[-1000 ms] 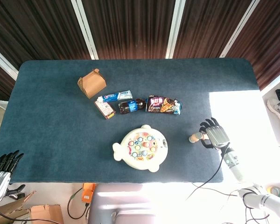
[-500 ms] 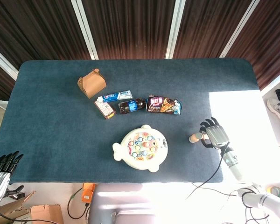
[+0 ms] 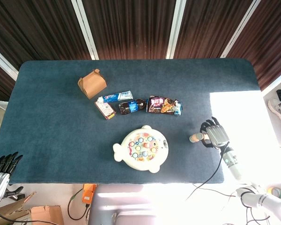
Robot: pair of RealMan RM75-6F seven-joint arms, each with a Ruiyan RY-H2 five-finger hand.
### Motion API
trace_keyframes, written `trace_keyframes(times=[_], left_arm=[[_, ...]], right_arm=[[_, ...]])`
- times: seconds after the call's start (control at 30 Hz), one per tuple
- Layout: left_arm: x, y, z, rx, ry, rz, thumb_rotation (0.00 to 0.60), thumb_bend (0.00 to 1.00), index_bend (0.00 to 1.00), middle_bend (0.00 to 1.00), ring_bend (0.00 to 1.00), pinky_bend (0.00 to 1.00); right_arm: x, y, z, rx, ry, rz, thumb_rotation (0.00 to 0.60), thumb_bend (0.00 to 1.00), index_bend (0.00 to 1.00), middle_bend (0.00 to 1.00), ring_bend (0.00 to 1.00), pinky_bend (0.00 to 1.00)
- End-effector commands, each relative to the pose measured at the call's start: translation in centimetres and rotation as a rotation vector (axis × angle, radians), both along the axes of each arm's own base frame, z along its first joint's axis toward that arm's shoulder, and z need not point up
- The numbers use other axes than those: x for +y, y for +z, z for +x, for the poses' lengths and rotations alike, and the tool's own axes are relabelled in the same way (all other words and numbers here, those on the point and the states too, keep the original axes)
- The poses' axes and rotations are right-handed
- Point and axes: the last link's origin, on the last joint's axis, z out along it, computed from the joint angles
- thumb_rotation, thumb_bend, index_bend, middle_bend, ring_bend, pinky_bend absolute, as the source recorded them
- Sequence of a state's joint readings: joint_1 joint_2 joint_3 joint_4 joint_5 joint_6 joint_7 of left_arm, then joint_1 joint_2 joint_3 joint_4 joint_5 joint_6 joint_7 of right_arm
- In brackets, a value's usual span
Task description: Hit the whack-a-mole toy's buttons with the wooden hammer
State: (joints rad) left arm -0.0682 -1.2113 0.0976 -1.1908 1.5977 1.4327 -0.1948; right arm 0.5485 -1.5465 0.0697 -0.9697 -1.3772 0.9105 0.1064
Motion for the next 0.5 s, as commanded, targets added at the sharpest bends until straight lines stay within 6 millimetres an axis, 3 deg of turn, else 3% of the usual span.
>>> trace_keyframes(times=[0.03, 0.5], left_arm=[[-0.01, 0.06, -0.04, 0.0, 0.0, 0.001, 0.6, 0.11, 0.0, 0.0, 0.0, 0.07], [-0.31, 0.45, -0.16, 0.005, -0.004, 0.006, 0.6, 0.13, 0.0, 0.0, 0.0, 0.07]], right_arm=[[-0.06, -0.18, -0.07, 0.002, -0.004, 0.0, 0.6, 0.4, 0.66, 0.33, 0.16, 0.12], [-0.3, -1.14, 0.06, 0.013, 0.006, -0.018, 0.6, 0.48, 0.9, 0.58, 0.45, 0.53]])
